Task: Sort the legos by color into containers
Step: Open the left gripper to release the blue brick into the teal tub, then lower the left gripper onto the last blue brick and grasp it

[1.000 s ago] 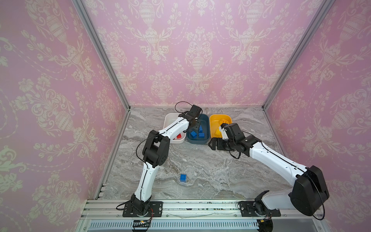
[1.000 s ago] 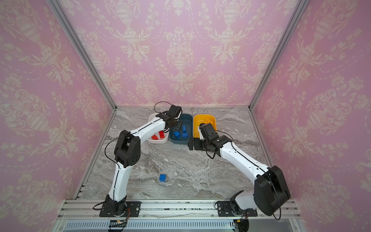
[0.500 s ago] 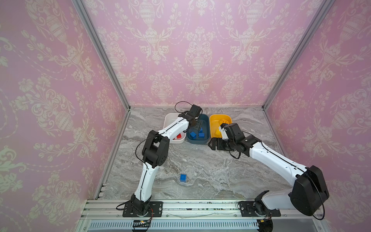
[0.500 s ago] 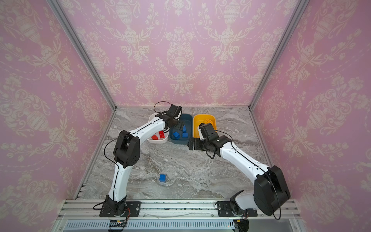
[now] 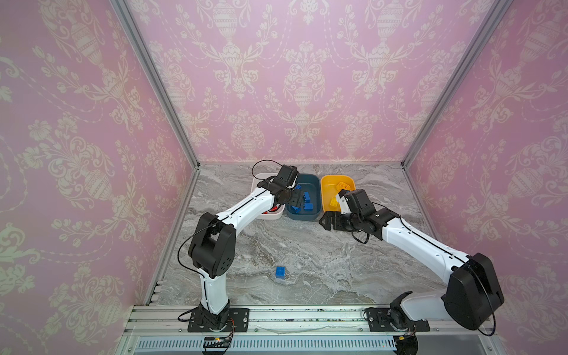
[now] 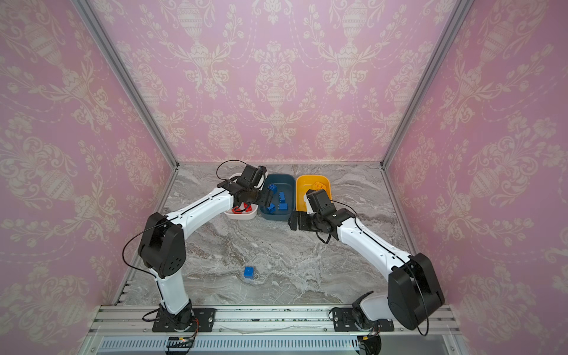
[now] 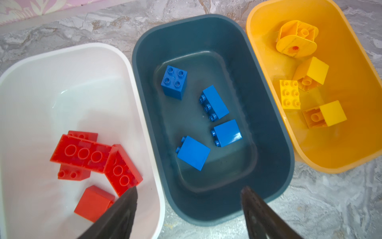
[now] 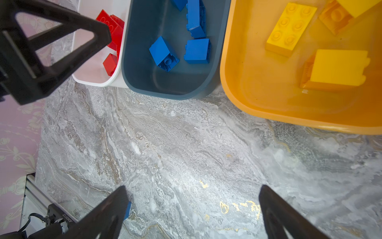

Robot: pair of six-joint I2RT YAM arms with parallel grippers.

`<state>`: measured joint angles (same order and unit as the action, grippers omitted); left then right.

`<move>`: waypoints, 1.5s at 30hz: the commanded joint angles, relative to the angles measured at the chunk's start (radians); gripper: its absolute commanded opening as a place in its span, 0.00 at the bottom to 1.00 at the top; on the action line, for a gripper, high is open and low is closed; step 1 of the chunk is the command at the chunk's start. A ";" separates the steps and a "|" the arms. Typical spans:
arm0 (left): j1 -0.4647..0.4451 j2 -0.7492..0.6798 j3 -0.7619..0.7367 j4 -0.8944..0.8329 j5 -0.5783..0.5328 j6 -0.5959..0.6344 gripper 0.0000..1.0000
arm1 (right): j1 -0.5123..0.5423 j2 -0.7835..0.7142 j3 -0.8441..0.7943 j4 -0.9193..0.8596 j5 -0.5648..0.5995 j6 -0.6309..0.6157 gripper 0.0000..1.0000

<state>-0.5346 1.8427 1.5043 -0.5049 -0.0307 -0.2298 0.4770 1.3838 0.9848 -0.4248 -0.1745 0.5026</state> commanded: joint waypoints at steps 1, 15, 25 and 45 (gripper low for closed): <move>-0.015 -0.077 -0.075 -0.021 0.032 -0.058 0.83 | -0.009 0.003 -0.027 0.012 -0.028 0.022 1.00; -0.167 -0.295 -0.282 -0.176 -0.031 -0.198 0.90 | -0.021 -0.020 -0.070 0.030 -0.037 0.025 1.00; -0.282 -0.419 -0.461 -0.257 0.031 -0.372 0.89 | -0.026 -0.038 -0.091 0.028 -0.038 0.022 1.00; -0.390 -0.390 -0.645 -0.238 0.097 -0.531 0.69 | -0.031 -0.060 -0.110 0.020 -0.031 0.022 1.00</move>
<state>-0.9199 1.4204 0.8677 -0.7319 0.0475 -0.7349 0.4515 1.3548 0.8860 -0.4007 -0.2062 0.5182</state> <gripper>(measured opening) 0.697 0.998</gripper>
